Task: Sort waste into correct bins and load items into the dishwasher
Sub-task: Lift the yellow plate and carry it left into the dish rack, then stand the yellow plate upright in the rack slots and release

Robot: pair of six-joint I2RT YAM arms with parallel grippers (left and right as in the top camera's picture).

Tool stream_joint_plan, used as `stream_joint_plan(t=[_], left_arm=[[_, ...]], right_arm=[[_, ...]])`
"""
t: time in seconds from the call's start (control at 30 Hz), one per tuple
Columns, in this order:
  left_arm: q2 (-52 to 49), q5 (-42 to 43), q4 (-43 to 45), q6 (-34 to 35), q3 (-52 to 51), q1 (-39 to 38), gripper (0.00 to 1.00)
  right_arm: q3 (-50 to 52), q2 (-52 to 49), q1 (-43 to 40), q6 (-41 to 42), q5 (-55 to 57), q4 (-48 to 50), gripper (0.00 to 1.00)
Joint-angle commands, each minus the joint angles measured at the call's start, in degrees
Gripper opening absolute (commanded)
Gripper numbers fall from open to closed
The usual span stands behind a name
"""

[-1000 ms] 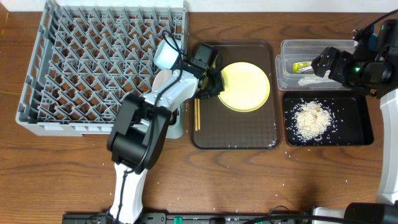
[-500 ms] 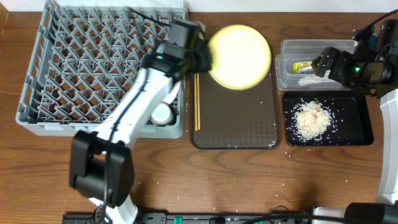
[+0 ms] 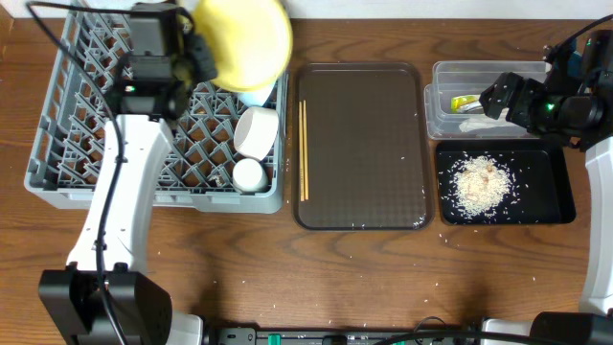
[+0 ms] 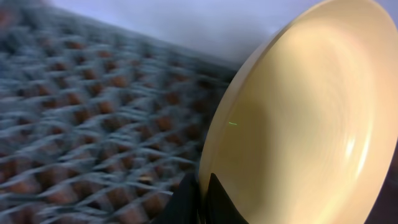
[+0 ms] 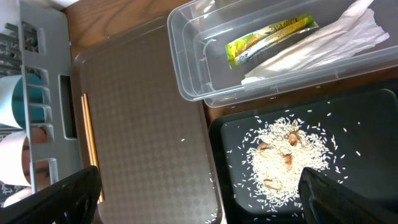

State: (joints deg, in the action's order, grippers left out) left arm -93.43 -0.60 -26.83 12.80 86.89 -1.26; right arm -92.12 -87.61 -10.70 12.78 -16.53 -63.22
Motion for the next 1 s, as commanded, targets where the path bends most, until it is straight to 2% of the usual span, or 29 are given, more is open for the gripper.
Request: stream_joint_plan(t=[0.0,0.2,0.5,0.67,0.97], left_arm=[[-1.1,-7.7,-0.1,-4.7,0.5,2.6,0.07],[-3.9,-17.0,0.0,-8.5,0.5,3.7,0.07],[-8.8,-25.7,0.0,-10.9,0.4,3.7,0.07],[-9.0,-27.5,0.3,-13.5,0.4,2.6,0.07],[-9.5,-30.0,0.1,-14.3,-1.6,-5.1,0.07]], right_arm=[[-0.8,0.0,0.3,-0.2,-0.4,-0.1,0.99],[-0.8,0.0,0.3,-0.2,-0.4,-0.1,0.99],[-0.8,0.0,0.3,-0.2,-0.4,-0.1,0.99],[-0.8,0.0,0.3,-0.2,-0.4,-0.1,0.99],[-0.8,0.0,0.3,-0.2,-0.4,-0.1,0.99]])
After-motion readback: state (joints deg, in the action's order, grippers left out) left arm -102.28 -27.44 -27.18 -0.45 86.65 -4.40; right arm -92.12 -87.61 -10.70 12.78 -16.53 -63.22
